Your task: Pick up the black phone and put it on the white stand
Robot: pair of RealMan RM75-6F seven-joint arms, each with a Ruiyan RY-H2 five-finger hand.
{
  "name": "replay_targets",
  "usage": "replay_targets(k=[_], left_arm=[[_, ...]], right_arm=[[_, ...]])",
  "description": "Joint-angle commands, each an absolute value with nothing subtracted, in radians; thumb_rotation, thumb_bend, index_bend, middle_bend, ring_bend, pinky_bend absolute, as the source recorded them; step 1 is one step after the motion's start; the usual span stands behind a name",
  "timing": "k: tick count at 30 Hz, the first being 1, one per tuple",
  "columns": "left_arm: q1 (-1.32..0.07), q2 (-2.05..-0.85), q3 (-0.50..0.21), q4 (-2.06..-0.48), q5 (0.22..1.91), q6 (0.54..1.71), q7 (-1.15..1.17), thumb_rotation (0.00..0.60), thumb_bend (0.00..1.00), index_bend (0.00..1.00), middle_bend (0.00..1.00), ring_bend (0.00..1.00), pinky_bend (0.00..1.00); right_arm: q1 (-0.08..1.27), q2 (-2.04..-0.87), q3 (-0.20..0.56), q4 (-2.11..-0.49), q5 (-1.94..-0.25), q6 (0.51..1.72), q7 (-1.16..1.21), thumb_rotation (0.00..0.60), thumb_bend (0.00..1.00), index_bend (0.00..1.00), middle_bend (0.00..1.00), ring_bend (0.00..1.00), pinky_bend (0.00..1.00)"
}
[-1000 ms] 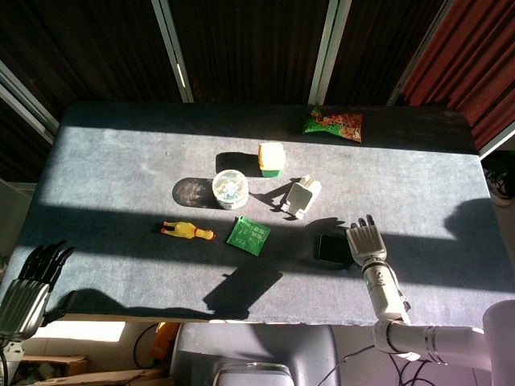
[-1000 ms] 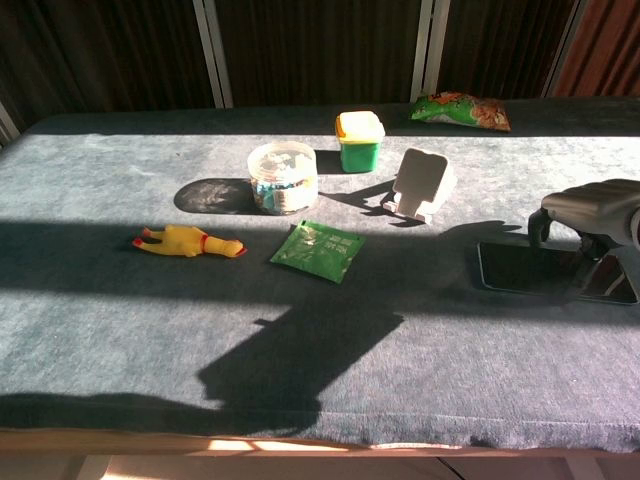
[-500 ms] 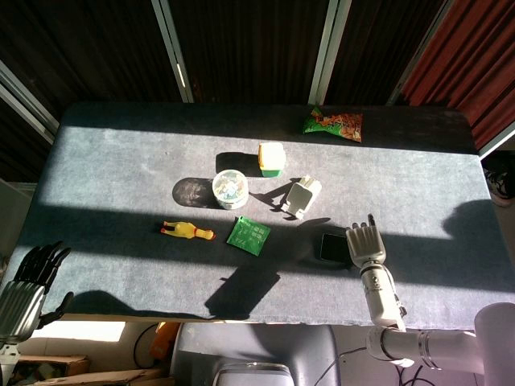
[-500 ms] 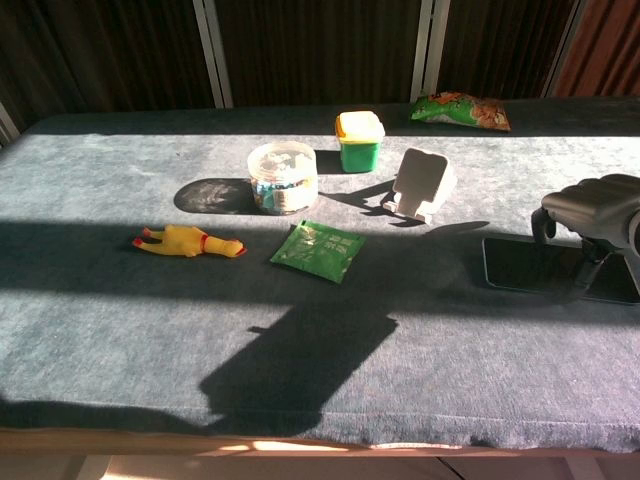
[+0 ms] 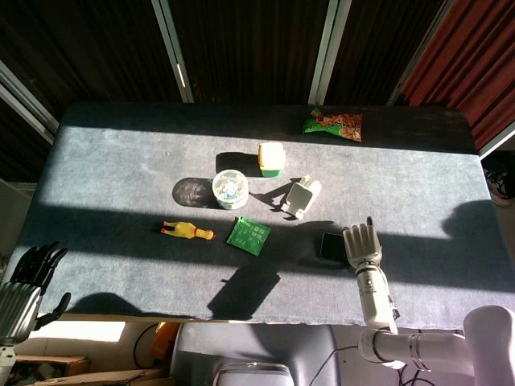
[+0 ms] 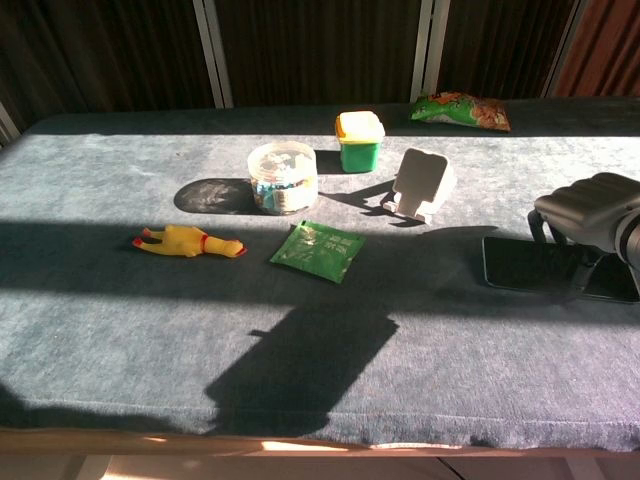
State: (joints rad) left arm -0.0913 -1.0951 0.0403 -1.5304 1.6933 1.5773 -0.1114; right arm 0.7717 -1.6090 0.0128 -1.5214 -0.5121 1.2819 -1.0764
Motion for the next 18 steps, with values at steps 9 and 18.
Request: replay_targets(k=[9,18], left_arm=[[-0.09,-1.096,0.039,-1.53,1.689,1.576,-0.109,0.6,0.37,0.0,0.0,0.0,0.0],[-0.091,-1.098,0.035,-1.534,1.683,1.572,-0.1,0.6,0.37,0.0,0.0,0.0,0.0]], right_arm=[[0.76,-1.592,0.024,-1.513,-0.573,1.299,-1.098,0.6,0.25,0.85,0.6,0.45,0.3],[0.783,-1.533,-0.033,-1.533,-0.722,1.398,-1.267,0.6,0.25,0.85,0.6,0.45,0.32]])
